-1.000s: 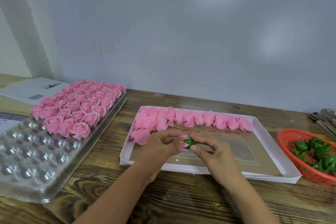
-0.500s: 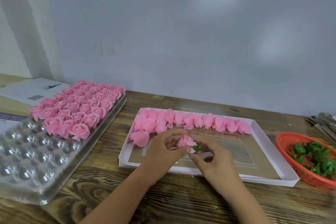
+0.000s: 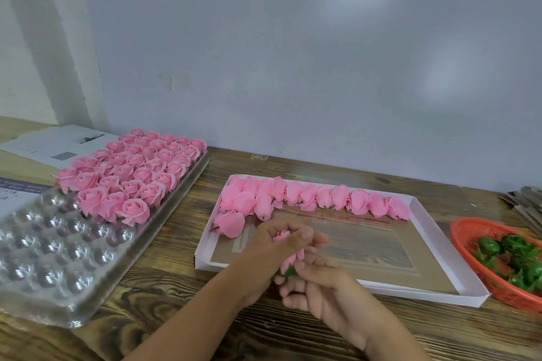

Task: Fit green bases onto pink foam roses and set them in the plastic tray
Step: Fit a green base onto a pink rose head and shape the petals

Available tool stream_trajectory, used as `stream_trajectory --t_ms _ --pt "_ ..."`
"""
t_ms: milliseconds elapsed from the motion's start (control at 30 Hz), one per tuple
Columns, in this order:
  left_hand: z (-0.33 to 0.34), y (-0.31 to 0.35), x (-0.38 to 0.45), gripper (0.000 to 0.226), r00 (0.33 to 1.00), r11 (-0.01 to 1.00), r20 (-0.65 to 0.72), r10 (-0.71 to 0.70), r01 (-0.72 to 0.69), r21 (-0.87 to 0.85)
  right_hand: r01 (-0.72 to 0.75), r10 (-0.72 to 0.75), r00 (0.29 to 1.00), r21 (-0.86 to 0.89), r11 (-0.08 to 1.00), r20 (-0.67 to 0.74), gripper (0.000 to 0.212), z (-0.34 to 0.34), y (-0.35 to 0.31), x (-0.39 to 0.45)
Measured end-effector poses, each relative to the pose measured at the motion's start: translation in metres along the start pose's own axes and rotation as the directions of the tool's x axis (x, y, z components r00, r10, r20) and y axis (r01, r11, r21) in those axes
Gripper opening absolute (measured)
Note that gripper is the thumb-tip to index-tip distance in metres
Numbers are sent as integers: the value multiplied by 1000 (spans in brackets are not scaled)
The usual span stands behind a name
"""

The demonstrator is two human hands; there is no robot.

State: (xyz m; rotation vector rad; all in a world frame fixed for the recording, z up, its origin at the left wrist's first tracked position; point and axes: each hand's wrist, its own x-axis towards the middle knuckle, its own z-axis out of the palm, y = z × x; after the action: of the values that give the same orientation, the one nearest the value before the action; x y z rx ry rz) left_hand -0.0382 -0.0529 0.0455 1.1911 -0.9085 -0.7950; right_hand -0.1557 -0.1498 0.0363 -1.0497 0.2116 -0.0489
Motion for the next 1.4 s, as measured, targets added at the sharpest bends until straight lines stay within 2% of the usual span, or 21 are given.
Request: stream_trajectory --t_ms 133,233,333,433,567,600,733,800,900,967,1100,1167,1233,1400 --pt "2 5 0 29 995 997 -76 66 -63 39 34 -32 999 74 997 -29 21 4 4 2" --pt "5 4 0 34 992 995 -97 83 -78 54 92 -91 992 3 996 -91 15 5 8 3" --pt "4 4 1 38 990 996 -133 47 -58 -74 128 -140 985 -124 984 -101 28 5 9 3" --pt "4 8 0 32 987 996 -141 75 -81 -37 155 -184 975 -208 966 -128 32 2 7 3" --pt "4 7 -2 6 994 993 -53 94 -89 79 196 -223 967 -206 959 -120 22 2 5 1" --pt "3 6 -1 6 996 992 -33 78 -75 99 206 -231 966 -197 959 -116 19 2 4 1" --pt "2 5 -1 36 999 990 42 18 -24 136 241 -269 957 -221 945 -108 23 1 2 0" --pt "3 7 -1 48 998 991 41 44 -49 127 263 -296 948 -234 936 -120 33 1 0 -1" --pt "3 10 -2 57 993 992 -9 114 -114 56 261 -312 940 -302 917 -134 34 1 -3 -3" --pt "2 11 -2 51 986 985 -27 167 -166 46 240 -306 940 -347 907 -149 33 0 -2 -2" --pt "1 9 -1 12 985 982 4 170 -170 78 228 -296 945 -372 900 -137 30 0 0 -1" --pt "1 6 -1 9 988 985 17 151 -152 79 229 -294 945 -354 907 -140 22 -1 1 -2" --pt "1 5 -1 18 992 990 31 118 -120 71 228 -290 946 -339 913 -145 20 -1 1 -2" --pt "-1 2 0 63 993 976 89 74 -91 200 280 -325 939 -303 911 -112 41 -3 -2 -3"
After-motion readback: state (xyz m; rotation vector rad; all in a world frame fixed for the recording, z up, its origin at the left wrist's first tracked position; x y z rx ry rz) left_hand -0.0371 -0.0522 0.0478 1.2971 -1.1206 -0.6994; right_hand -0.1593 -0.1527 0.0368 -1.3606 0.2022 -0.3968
